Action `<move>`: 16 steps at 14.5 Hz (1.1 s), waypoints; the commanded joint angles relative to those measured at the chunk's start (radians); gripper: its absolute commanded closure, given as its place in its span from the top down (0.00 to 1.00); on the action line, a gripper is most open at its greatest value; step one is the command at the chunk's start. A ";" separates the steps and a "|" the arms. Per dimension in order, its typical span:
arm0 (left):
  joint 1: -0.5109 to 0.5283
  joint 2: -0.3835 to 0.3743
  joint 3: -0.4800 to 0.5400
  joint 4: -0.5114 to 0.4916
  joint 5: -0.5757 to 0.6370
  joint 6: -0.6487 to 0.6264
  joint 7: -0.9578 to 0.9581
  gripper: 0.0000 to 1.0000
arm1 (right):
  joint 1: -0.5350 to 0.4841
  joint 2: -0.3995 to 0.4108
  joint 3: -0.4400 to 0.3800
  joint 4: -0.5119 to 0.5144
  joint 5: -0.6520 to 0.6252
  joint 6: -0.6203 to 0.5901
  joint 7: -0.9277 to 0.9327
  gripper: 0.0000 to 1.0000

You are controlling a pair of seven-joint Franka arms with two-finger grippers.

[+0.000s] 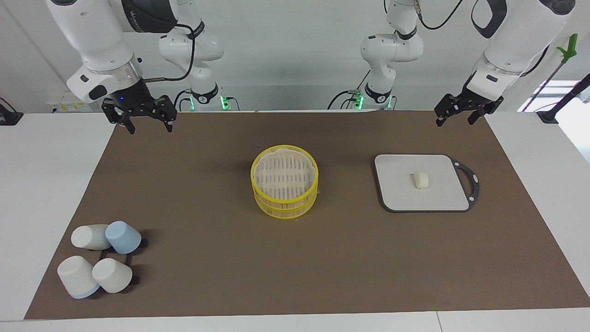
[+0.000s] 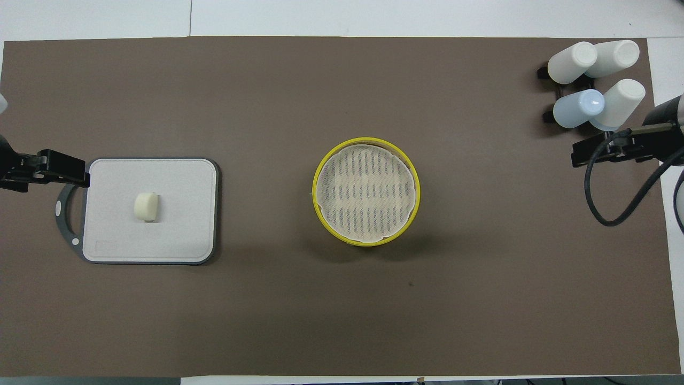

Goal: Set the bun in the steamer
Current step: 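Reach the right gripper over to the yellow-rimmed steamer lid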

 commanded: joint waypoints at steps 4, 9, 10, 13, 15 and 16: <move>-0.007 0.013 0.009 0.021 -0.015 -0.007 -0.010 1.00 | -0.002 0.012 0.017 0.013 0.023 0.018 -0.020 1.00; -0.006 0.001 0.009 -0.014 -0.015 0.026 -0.009 1.00 | 0.253 0.245 0.082 0.302 0.048 -0.087 0.408 1.00; -0.004 -0.022 0.010 -0.081 -0.015 0.074 -0.005 1.00 | 0.313 0.331 0.082 0.403 0.042 -0.098 0.475 1.00; 0.017 -0.117 0.009 -0.410 -0.015 0.357 0.017 1.00 | 0.504 0.432 0.073 0.457 -0.024 0.011 0.639 1.00; 0.019 -0.087 0.010 -0.528 -0.015 0.508 0.036 1.00 | 0.530 0.427 0.074 0.360 -0.029 0.107 0.658 1.00; 0.019 -0.054 0.010 -0.572 -0.015 0.589 0.037 1.00 | 0.541 0.397 0.074 0.275 -0.029 0.182 0.668 1.00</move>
